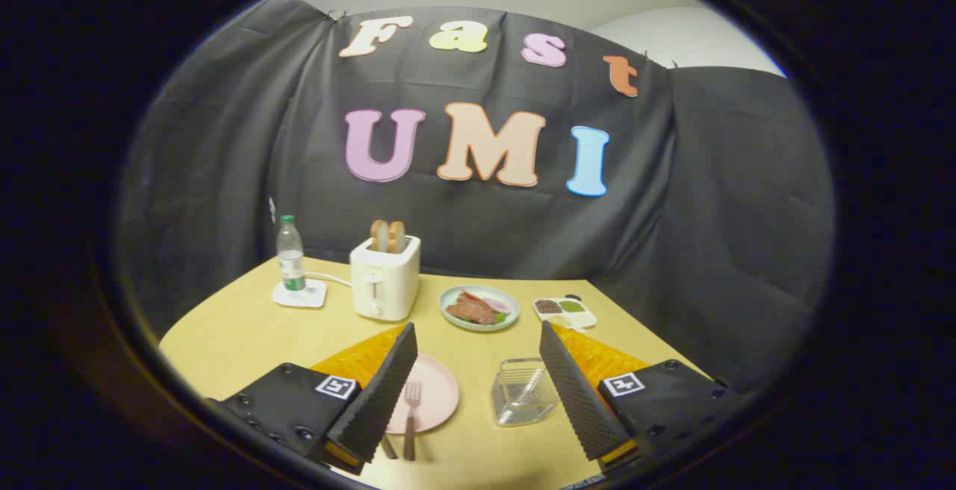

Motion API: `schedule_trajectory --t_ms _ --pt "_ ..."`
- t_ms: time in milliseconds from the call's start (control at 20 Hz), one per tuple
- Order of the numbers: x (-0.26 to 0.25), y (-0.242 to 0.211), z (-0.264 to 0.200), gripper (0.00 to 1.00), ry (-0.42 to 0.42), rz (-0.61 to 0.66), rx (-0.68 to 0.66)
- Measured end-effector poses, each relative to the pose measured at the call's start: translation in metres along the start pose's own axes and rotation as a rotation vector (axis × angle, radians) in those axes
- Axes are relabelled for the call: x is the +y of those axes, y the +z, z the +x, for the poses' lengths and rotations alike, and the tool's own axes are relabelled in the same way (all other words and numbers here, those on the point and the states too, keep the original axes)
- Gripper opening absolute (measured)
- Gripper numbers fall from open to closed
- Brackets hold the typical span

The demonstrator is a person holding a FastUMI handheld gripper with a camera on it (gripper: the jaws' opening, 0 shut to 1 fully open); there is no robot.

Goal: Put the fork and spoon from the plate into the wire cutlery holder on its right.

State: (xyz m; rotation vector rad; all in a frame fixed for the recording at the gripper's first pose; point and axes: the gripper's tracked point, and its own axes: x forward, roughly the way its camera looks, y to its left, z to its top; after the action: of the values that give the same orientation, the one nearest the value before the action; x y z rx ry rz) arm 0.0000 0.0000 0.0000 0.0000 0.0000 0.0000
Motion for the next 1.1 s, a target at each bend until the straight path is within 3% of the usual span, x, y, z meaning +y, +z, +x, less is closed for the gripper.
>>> schedule_trajectory --t_ms 200,450,750,1100 --pt "0.044 -0.009 -0.027 1.00 0.100 -0.017 0.011" --pt "0.069 -0.023 -0.048 1.00 0.162 -0.028 0.045" --pt "0.070 -0.035 -0.060 1.00 0.162 -0.048 0.064" --pt "0.046 -0.061 -0.058 1.00 0.093 -0.047 0.105"
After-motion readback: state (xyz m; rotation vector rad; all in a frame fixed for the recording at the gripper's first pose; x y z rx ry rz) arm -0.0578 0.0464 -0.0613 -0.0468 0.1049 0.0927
